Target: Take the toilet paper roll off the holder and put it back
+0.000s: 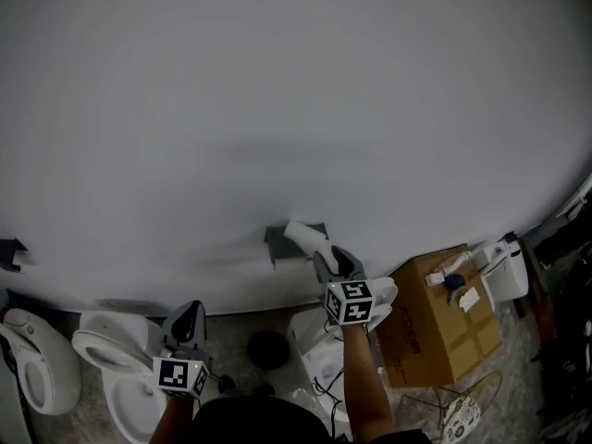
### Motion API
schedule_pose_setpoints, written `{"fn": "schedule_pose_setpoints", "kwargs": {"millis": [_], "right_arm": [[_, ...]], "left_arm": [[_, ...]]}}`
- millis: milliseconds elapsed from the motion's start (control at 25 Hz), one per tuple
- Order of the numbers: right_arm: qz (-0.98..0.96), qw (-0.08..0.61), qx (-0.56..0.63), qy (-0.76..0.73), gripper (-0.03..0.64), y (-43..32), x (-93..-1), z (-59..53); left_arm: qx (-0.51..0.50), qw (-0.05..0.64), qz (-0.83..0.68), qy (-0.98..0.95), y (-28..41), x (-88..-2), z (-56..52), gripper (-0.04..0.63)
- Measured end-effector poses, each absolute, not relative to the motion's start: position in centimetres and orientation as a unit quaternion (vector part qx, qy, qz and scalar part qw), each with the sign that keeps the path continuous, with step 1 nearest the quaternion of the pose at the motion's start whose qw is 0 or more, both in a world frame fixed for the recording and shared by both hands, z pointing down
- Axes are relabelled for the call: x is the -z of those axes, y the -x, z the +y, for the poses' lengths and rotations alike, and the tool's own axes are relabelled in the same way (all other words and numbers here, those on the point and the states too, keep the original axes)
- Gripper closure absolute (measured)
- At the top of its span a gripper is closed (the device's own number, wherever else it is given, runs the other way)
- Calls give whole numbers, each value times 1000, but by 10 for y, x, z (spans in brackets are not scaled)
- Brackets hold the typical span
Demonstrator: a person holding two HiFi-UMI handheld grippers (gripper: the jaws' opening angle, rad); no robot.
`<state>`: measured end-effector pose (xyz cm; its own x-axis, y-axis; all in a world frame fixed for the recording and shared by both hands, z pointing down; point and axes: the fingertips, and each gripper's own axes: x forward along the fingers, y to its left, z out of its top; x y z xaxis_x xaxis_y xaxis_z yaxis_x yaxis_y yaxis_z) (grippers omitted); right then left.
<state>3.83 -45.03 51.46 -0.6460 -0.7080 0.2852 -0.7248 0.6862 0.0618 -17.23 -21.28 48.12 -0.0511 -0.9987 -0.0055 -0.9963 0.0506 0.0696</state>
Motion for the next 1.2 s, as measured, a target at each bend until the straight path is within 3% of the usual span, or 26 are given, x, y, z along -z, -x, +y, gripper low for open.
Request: {"fn": "schedule_pose_setpoints", "kwargs": {"millis": [480,1200], "right_arm": [[-902,116,-31,-416,595,-53,-517,-417],[-908,-11,-1,-420,615,-77,-478,-324]], "left_arm": [[31,18,-717,-696,162,-476,-212,592],[34,9,-713,-700,157,-469,-206,592]]}}
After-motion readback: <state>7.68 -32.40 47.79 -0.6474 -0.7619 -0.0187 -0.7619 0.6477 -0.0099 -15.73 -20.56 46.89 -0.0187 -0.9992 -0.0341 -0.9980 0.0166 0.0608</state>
